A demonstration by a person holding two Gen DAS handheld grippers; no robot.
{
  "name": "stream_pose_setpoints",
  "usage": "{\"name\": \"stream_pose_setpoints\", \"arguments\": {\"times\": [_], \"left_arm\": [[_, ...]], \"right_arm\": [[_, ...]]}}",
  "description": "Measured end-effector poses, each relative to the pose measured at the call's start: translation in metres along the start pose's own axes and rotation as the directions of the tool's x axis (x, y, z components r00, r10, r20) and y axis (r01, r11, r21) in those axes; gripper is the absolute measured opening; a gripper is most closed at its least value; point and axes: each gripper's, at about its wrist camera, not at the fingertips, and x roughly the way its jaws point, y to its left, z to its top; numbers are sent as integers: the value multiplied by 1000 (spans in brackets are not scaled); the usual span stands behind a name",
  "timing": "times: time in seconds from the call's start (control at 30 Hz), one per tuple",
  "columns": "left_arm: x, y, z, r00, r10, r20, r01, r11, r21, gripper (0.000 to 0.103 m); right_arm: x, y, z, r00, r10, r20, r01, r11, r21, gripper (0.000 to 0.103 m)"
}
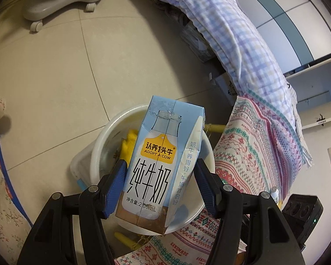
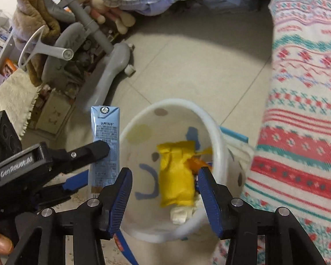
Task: Collect trash
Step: 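Carry carton and peel over the white bin and open both tools to drop them, then move both open tools back to the bedspread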
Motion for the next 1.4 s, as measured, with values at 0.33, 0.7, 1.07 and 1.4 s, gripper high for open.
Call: {"name": "stream_pose_setpoints", "arguments": {"times": [0.33,0.7,1.07,1.4], "left_arm": [[16,-13,2,995,102,-17,-102,994,44,67],[8,-19,-1,995,98,1,-98,995,14,70],[15,-113,-41,999,35,-16,-32,986,162,70],[56,-235,-142,990,8,-141,46,926,374,70]], "right_arm": [[-53,-30,-12,999,-8,47,6,999,42,55],[-131,-61,-21,994,-56,91,56,998,5,55],[-246,-135,-23,958,-213,192,204,977,65,57],[-344,-241,-24,879,-334,341,230,922,310,62]]}}
